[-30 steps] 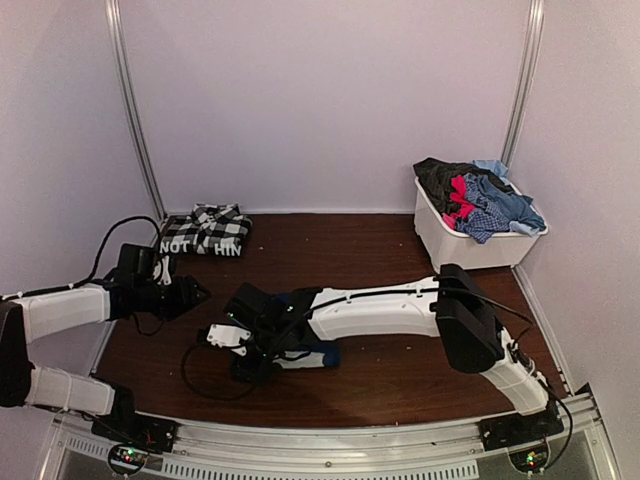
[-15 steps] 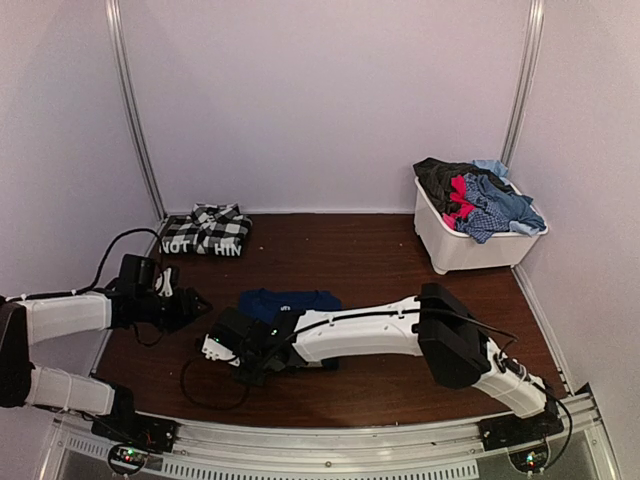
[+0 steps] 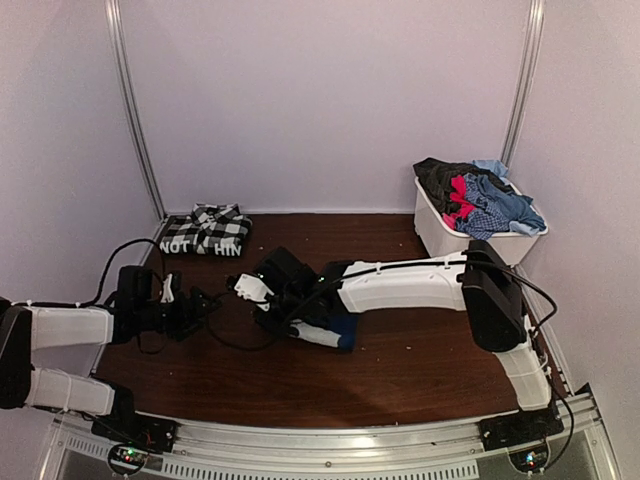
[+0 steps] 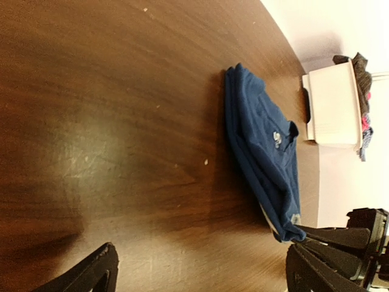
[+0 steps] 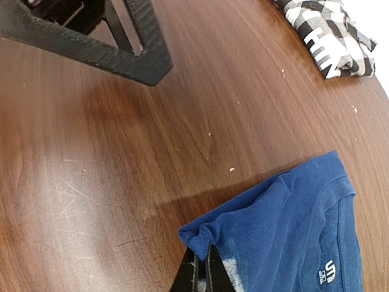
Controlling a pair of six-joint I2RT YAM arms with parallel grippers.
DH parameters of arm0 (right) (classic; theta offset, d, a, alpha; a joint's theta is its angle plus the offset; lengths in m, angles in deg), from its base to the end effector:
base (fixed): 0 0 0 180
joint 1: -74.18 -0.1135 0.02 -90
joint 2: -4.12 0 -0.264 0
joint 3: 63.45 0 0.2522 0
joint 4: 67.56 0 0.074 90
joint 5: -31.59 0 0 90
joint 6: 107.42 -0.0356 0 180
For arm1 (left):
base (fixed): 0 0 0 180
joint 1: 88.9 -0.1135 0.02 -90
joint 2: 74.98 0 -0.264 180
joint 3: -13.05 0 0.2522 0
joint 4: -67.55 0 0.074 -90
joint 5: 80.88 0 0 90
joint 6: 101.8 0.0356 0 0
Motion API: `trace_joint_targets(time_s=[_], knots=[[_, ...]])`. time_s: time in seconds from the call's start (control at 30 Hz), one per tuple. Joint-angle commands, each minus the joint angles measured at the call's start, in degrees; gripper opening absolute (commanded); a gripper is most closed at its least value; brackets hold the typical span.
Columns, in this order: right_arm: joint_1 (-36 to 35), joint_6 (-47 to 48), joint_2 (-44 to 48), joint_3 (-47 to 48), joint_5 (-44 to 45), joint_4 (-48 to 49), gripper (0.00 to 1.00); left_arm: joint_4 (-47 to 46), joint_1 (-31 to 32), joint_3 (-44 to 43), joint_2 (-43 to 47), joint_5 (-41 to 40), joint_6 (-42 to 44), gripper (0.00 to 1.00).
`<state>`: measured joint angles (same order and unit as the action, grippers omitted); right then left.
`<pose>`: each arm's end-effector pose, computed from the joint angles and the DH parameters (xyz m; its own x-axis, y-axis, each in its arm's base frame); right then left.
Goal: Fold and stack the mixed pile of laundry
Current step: Pick up the square-folded T-shirt from the center of the board.
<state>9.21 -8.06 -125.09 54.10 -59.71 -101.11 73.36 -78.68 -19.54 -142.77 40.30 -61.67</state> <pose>0.2155 0.4634 0.1893 -0.1478 -0.7009 -0.6977 -0.9493 0.2985 -0.0987 0.1986 -0.0545 0.1440 -0.8262 -0.5157 -0.2266 -0.1481 0.5870 -0.7959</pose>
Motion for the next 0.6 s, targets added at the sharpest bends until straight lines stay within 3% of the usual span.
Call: trace_joint_targets(time_s=[0.0,0.2,0.57], knots=[[-0.9,-0.3,3.0,-1.4,-2.9,3.8,0.0,-10.9,1.2,-0.5,-0.5,2.1,-6.7,0.98],[-0.9,0.0,2.6,-0.3,-4.0,4.2,0.0,-15.6,4.3,-3.1,-5.2,0.1,-11.6,0.98],[-1.0,0.2,0.3,3.0,-4.7,3.4,0.0,-24.3,13.5,-10.2,-23.9,-0.6,-17.3,0.98]])
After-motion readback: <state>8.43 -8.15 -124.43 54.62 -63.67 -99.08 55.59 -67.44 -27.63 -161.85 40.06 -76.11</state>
